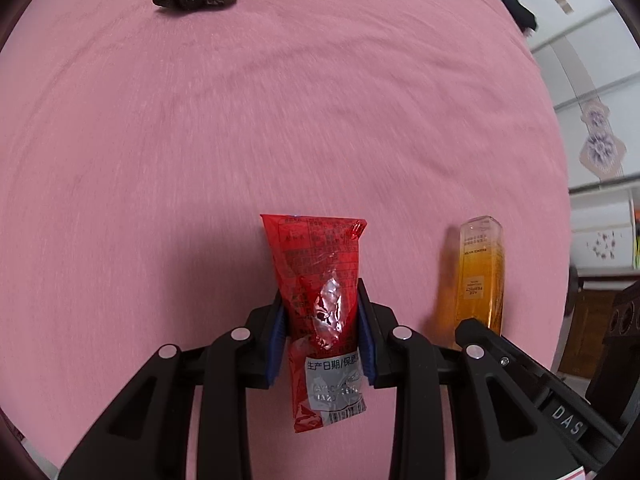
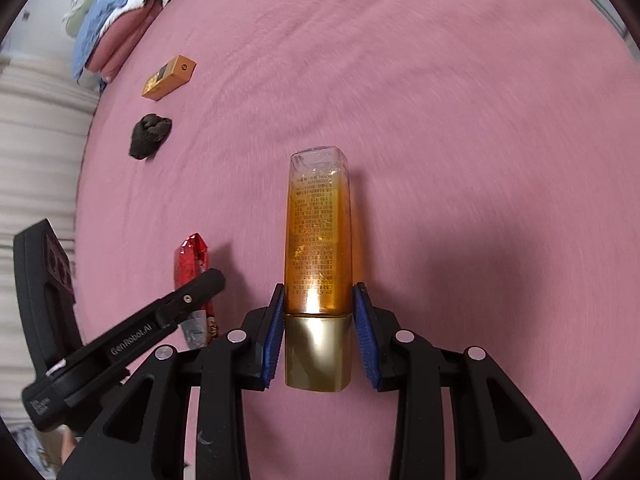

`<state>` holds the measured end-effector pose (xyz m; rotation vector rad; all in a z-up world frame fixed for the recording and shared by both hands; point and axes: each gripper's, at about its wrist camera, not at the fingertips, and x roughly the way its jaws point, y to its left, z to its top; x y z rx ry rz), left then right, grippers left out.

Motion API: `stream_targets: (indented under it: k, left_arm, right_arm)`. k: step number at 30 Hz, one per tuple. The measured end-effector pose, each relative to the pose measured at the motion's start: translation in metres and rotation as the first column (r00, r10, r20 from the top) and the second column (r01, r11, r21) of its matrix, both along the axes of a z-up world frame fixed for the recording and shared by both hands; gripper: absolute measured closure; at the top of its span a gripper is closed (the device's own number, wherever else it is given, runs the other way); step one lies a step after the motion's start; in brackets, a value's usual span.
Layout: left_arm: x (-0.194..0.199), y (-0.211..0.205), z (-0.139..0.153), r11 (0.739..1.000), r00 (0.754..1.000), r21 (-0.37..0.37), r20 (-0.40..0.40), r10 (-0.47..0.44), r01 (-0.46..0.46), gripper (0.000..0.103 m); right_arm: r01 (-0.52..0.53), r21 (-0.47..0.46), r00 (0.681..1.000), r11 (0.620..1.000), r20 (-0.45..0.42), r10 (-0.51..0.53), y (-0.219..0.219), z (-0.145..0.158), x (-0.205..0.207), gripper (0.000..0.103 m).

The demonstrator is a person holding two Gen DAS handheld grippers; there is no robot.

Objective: Collect trash
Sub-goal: 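Carry the red tube and amber bottle over the yellow bucket with both tools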

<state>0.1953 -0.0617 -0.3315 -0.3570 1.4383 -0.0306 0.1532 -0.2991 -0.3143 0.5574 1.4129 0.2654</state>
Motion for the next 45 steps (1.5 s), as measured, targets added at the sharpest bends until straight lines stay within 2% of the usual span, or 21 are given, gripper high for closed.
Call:
stream_targets:
  k: [8,11,13,17,23,27,35,42,45]
  left_arm:
    - [-0.054,-0.037,0.041,0.994,0.995,-0.049,0.019,-0.097,0.098,0.072]
    - [-0.052,-0.059,0.053,0.988,0.99,-0.064,0.029,-0.137,0.138,0.072]
    - [-0.058,-0.074,0.061,0.984,0.986,-0.073,0.039,-0.161,0.164,0.072]
    - [-0.098,-0.091,0.083,0.97,0.973,-0.078,0.059,-0.225,0.229,0.072]
    - [-0.115,-0.162,0.11,0.949,0.949,-0.07,0.091,-0.302,0.309,0.072]
    - [-0.126,-0.216,0.125,0.937,0.937,-0.077,0.105,-0.332,0.341,0.072]
    - [-0.142,-0.33,0.133,0.907,0.913,-0.107,0.089,-0.399,0.407,0.072]
    - [-0.147,-0.415,0.117,0.872,0.881,-0.131,0.042,-0.471,0.472,0.072]
    - [-0.149,-0.451,0.11,0.848,0.857,-0.13,0.032,-0.514,0.513,0.072]
  right_arm:
    - [0.112,0.08,0.993,0.99,-0.057,-0.108,-0.034,0.023,-0.07,0.07]
    - [0.173,0.109,0.983,0.979,-0.077,-0.165,-0.055,0.035,-0.099,0.07]
    - [0.199,0.124,0.979,0.972,-0.076,-0.191,-0.067,0.044,-0.112,0.07]
    - [0.241,0.141,0.97,0.96,-0.043,-0.237,-0.096,0.062,-0.132,0.07]
    - [0.309,0.18,0.949,0.934,0.005,-0.315,-0.158,0.088,-0.154,0.07]
    - [0.328,0.17,0.94,0.929,0.036,-0.339,-0.206,0.1,-0.166,0.07]
    - [0.413,0.153,0.903,0.898,0.063,-0.426,-0.308,0.105,-0.195,0.07]
    - [0.494,0.153,0.861,0.856,0.049,-0.505,-0.394,0.092,-0.221,0.07]
    - [0.525,0.139,0.844,0.839,0.04,-0.535,-0.423,0.083,-0.231,0.07]
